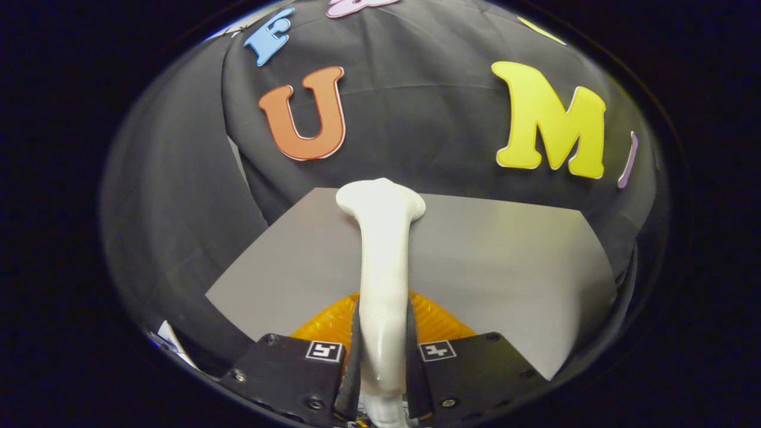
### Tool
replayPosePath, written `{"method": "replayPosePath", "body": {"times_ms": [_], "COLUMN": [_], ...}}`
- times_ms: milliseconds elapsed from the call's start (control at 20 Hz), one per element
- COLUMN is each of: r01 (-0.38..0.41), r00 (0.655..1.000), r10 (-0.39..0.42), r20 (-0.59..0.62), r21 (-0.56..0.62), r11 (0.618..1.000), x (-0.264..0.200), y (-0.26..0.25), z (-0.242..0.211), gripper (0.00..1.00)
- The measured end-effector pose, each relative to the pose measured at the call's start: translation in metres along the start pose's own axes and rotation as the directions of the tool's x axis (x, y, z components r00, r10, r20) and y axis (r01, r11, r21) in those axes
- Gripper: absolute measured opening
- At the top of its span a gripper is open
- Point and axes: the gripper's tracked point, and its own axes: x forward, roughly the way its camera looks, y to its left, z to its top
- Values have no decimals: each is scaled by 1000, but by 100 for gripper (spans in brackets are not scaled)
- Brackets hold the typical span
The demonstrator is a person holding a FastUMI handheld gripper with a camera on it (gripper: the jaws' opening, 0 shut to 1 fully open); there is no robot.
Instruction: Iron the clothes twice with a garment steamer, once on the left side and once on the right side.
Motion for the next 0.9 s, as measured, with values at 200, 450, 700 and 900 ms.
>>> {"method": "replayPosePath", "body": {"times_ms": [200,450,700,900], "r01": [-16,-90,-116,-107], "r00": [995,976,953,932], "r10": [14,89,118,111], "r20": [104,198,280,345], "r21": [16,0,-24,-30], "r11": [1000,996,993,994], "x": [-31,-81,-138,-189], "y": [1,6,-2,-12], "z": [20,37,49,54], "gripper": [33,33,33,33]}}
